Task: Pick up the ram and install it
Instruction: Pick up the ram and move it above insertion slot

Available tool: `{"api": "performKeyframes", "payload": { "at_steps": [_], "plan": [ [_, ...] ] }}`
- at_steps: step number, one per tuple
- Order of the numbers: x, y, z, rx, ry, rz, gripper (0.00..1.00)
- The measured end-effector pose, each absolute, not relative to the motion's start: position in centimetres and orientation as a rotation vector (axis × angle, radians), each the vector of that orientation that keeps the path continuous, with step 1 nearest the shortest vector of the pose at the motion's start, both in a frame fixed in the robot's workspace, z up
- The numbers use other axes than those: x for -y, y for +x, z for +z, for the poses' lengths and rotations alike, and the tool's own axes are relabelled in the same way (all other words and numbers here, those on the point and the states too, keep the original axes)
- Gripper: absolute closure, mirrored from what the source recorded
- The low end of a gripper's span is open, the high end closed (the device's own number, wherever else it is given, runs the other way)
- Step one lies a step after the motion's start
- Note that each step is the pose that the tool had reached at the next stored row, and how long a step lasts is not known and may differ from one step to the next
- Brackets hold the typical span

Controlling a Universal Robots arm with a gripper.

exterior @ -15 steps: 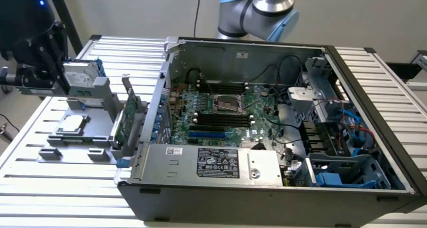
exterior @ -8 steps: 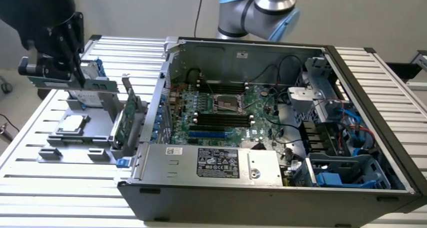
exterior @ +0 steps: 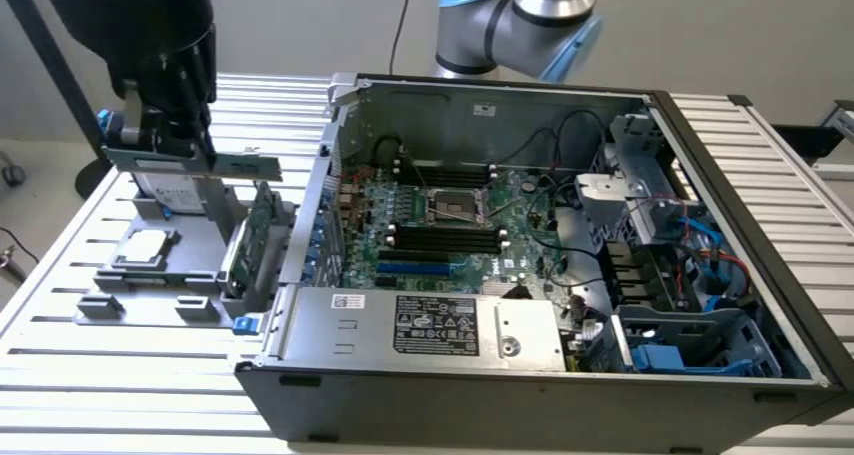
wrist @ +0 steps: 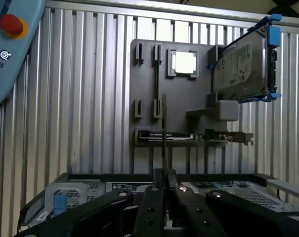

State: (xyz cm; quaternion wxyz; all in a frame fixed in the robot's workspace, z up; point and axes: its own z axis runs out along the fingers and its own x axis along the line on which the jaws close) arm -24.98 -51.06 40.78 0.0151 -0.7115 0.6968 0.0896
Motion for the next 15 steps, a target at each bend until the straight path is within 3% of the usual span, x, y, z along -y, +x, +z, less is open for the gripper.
{"api": "performKeyframes", "payload": {
  "at_steps": [15],
  "plan": [
    [50.9,-18.2,40.7,-2.151,-2.201,0.309,0.86]
  ]
}}
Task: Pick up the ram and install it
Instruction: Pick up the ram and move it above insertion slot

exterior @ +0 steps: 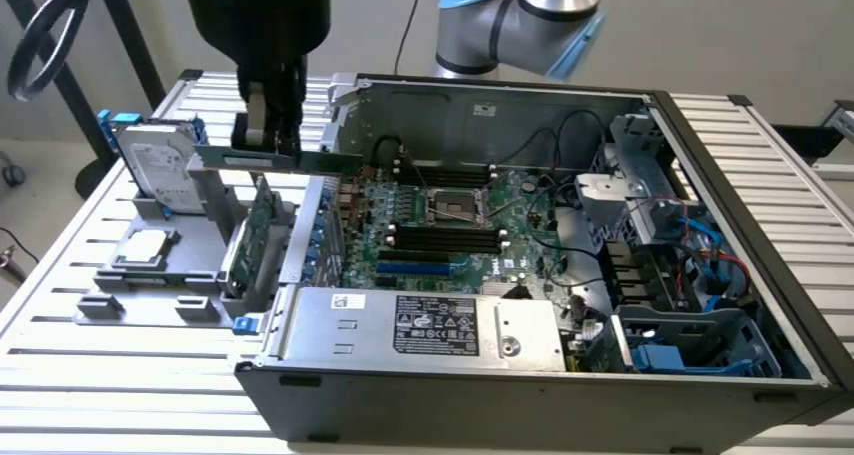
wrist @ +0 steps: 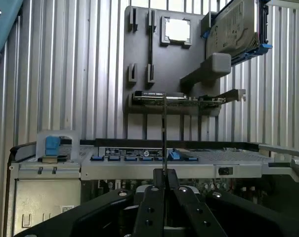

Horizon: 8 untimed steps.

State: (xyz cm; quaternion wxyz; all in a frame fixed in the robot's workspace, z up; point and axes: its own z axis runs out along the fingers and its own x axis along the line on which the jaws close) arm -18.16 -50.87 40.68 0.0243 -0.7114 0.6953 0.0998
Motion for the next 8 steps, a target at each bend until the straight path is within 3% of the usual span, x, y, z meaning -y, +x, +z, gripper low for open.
{"api": "performKeyframes", "payload": {
  "at_steps": [8],
  "plan": [
    [50.6,-14.5,40.5,-2.150,-2.200,0.315,0.86]
  ]
}}
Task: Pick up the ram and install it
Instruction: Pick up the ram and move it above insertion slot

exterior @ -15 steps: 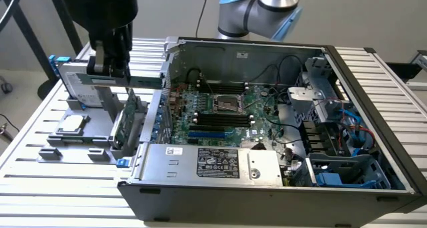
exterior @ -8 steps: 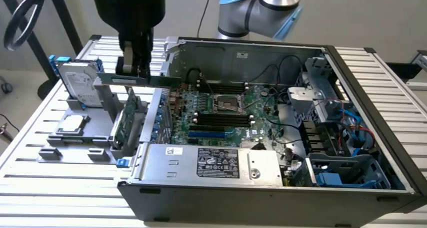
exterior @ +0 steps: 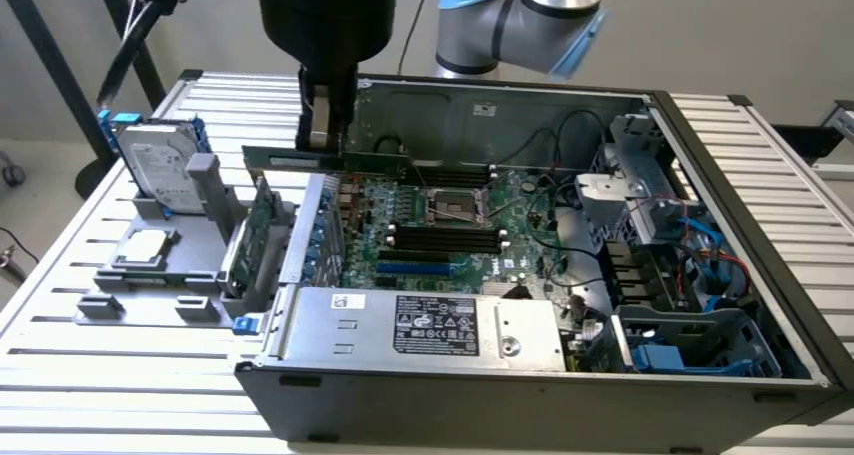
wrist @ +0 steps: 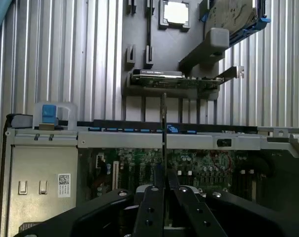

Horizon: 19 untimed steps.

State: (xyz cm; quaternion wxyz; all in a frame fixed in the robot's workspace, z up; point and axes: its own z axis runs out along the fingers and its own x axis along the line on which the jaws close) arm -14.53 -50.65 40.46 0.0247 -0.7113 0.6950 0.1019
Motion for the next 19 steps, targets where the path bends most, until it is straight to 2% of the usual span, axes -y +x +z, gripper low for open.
{"api": "performKeyframes", "payload": {
  "at_steps": [10,19],
  "plan": [
    [49.7,-10.8,39.5,-2.149,-2.201,0.316,0.86],
    [46.4,-9.8,38.5,-2.149,-2.202,0.316,0.86]
  ]
}}
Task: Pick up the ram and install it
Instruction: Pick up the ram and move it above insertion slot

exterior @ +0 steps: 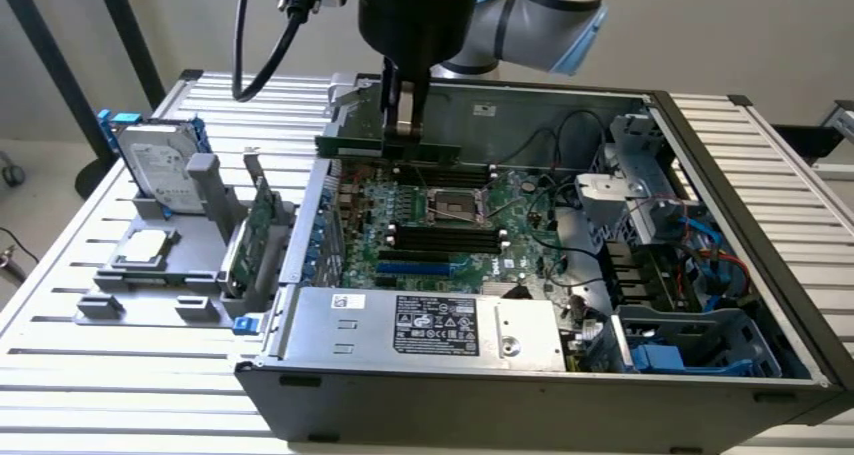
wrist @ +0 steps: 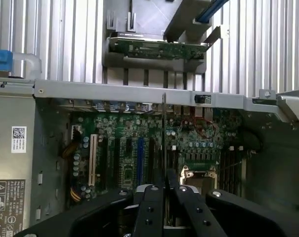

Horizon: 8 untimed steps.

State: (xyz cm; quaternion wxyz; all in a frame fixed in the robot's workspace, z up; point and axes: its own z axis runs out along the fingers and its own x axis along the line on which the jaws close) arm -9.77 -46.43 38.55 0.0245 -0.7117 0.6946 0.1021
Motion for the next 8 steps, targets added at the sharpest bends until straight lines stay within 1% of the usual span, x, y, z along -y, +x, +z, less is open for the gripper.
{"api": "performKeyframes", "payload": {
  "at_steps": [8],
  "plan": [
    [44.1,-7.1,37.6,-2.152,-2.204,0.311,0.86]
  ]
}}
